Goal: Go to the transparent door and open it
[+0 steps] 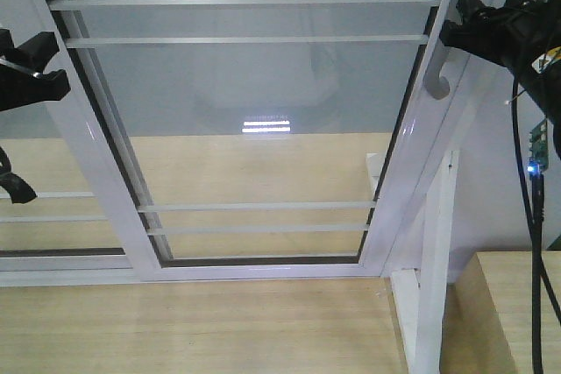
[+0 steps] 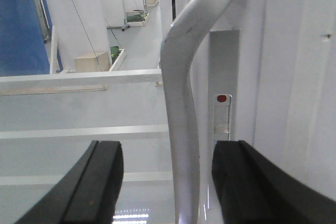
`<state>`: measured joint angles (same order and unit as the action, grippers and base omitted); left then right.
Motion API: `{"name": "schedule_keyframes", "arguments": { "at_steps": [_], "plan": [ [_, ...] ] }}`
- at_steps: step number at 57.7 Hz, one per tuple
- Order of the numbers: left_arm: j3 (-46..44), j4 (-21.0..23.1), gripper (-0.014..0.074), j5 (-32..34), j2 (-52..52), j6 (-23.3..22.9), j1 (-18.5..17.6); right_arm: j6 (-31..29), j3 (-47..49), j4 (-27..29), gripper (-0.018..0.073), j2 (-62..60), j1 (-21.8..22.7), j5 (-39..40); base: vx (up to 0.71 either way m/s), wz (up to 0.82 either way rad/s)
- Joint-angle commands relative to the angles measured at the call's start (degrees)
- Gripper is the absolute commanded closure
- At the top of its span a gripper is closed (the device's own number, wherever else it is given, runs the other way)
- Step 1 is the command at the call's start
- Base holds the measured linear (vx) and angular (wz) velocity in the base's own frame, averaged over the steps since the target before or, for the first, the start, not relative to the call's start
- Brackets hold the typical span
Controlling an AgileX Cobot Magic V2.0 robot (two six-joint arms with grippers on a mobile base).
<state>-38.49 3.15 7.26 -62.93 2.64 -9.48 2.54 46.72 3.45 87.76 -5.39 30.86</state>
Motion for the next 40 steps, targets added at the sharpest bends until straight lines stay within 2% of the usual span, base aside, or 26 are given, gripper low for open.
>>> {"name": "schedule_keyframes", "arguments": {
  "at_steps": [1,7,33,40],
  "plan": [
    [-2.12,0.12,0.0153,4.14,0.91,-0.42,-0.44,-1.24,3.4,-0.46,0.0104,1.59,0.44,7.69,0.0,0.0],
    [-2.12,0.12,0.0153,4.14,0.91,-0.42,-0.44,-3.44,5.79,-0.25,0.0104,6.17,0.44,9.15,0.0,0.0],
    [-2.12,0.12,0.0153,3.49,0.91,-0.42,-0.44,-3.41,17.48,-0.01,0.0104,18.66,0.44,11.79,0.0,0.0],
    [-2.12,0.12,0.0153,3.44,0.91,-0.42,-0.44,-3.35,18.09,-0.05,0.0141,19.19,0.44,11.5,0.0,0.0]
  ]
}}
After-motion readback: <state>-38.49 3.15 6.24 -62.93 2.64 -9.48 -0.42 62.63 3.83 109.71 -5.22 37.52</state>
